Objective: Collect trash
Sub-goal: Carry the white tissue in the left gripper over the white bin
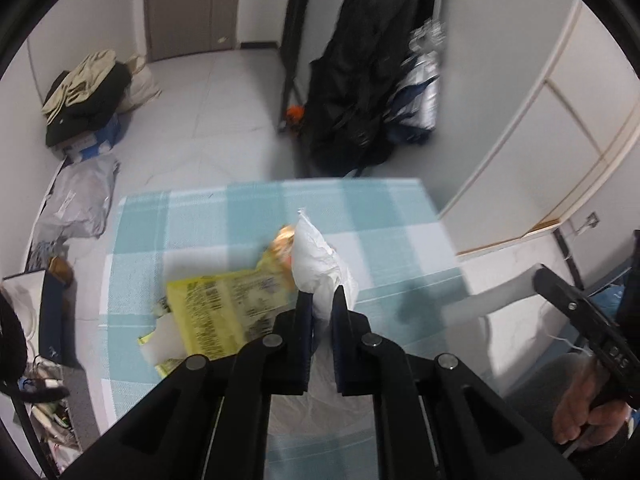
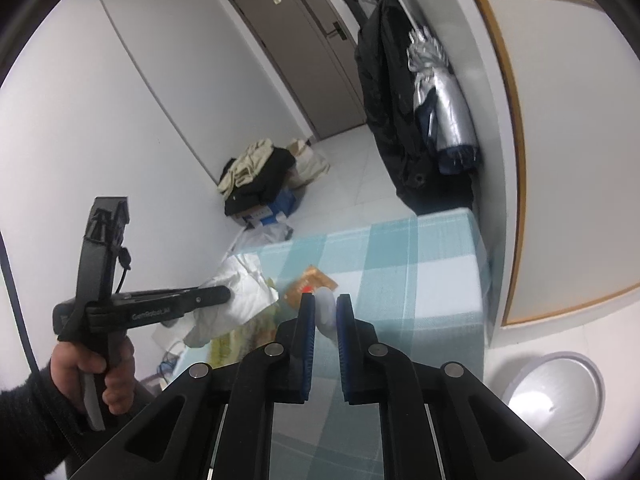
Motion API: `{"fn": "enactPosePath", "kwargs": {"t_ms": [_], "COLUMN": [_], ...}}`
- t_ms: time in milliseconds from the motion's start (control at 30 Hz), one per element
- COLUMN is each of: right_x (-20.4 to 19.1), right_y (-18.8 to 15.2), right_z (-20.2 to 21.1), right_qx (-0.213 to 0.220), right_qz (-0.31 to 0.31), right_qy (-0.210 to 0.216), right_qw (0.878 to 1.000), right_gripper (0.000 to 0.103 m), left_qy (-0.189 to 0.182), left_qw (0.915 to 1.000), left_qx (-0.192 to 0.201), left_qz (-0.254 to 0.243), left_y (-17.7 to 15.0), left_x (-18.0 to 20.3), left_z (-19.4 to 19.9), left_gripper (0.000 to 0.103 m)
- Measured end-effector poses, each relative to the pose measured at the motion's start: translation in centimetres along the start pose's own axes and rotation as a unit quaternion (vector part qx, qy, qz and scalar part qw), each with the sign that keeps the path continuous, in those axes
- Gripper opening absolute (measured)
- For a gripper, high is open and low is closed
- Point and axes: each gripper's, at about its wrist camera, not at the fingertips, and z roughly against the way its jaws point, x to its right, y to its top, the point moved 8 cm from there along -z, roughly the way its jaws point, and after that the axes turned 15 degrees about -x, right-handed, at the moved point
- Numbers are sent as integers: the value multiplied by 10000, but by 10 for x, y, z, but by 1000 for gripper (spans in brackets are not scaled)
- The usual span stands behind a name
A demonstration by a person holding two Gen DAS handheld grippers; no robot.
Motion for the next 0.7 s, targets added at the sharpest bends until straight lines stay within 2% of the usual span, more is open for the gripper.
{"fn": "enactPosePath", "kwargs": {"t_ms": [167, 333, 533, 700], "right_x": [12, 39, 95, 159], "right_y": [11, 19, 9, -16], "right_z": [50, 107, 161, 167], "right_qx": [373, 695, 900, 739], "right_qz": [-122, -248, -611, -1295], "right_qy": [-105, -522, -1162, -1347], "right_qw": [9992, 9959, 9872, 9796], "right_gripper": [9, 9, 9, 9], "left_qy": [-401, -746, -1042, -1258], "left_qw": [9989, 9952, 9869, 9746], "left_qx": [107, -35, -562, -1247], "left_qz": [-210, -627, -1099, -1372], "left_y": [9, 18, 19, 12], "left_x": [41, 101, 170, 215], "left_z": [13, -1, -52, -111], "left_gripper": [5, 5, 5, 5]}}
